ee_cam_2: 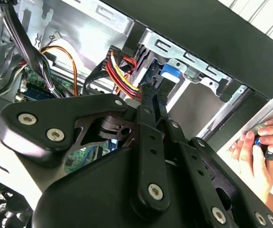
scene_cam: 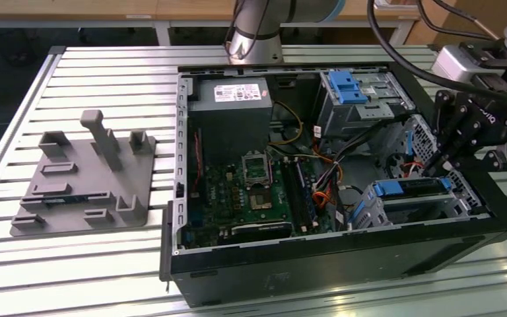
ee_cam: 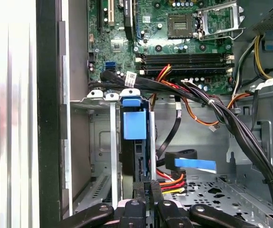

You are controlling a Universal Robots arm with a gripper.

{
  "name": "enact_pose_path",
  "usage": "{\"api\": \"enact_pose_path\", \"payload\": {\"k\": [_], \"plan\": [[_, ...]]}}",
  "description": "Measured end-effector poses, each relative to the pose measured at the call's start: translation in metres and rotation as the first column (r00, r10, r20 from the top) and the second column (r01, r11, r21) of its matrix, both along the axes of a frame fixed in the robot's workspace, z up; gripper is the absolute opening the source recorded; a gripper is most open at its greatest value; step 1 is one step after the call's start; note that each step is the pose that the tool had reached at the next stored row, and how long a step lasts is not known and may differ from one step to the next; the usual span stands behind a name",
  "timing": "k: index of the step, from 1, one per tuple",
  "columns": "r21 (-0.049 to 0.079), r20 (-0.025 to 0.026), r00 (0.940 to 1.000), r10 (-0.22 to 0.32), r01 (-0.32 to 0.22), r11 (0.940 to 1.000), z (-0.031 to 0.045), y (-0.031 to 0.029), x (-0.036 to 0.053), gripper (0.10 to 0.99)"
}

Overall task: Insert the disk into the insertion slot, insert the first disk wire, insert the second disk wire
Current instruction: 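Insert the first disk wire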

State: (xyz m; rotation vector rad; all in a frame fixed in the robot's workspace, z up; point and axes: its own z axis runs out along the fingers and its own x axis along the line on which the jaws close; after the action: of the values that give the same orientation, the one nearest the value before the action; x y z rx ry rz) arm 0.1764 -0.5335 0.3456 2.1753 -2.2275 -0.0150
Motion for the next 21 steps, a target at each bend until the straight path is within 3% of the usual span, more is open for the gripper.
{"api": "enact_pose_path", "payload": {"k": [5,21], "plan": [[0.021,0.0039,1.0,0.006,-0.007,0.9998,-0.0015,-0.0035,0.0,0.165],[0.021,0.004,0.9999,0.013,-0.013,0.9997,-0.0039,-0.0041,-0.0001,0.165]]}}
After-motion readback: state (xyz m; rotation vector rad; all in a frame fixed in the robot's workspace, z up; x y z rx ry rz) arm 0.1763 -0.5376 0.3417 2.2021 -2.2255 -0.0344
